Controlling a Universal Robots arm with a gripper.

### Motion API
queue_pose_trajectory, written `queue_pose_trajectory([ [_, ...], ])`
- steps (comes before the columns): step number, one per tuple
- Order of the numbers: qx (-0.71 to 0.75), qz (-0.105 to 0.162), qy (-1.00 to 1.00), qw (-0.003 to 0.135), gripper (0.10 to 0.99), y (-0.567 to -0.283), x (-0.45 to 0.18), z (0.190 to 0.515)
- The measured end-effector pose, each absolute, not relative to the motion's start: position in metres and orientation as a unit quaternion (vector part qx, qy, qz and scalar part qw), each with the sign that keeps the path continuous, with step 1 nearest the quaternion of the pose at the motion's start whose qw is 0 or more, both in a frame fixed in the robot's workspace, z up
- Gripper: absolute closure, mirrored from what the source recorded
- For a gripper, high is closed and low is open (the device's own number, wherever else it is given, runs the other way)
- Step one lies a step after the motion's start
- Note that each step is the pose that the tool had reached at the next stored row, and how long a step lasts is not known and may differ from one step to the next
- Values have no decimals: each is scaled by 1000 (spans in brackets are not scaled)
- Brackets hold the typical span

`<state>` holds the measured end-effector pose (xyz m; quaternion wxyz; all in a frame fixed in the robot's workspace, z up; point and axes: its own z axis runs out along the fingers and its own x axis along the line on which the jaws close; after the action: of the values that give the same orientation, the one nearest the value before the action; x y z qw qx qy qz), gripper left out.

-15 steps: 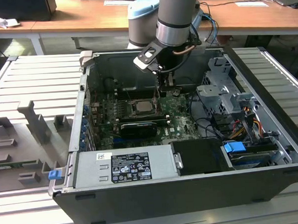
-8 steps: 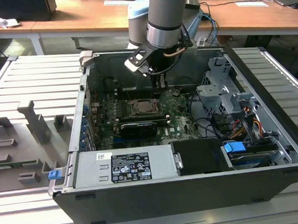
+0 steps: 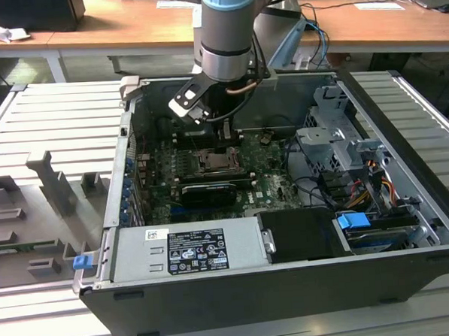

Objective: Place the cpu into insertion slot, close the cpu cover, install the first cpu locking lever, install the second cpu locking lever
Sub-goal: 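Close the cpu cover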

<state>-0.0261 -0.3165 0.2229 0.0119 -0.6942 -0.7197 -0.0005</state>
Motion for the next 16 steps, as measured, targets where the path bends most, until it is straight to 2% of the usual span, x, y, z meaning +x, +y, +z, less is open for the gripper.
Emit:
queue_pose_trajectory([
  [16, -687, -3, -726, 11, 980, -310, -42, 204],
])
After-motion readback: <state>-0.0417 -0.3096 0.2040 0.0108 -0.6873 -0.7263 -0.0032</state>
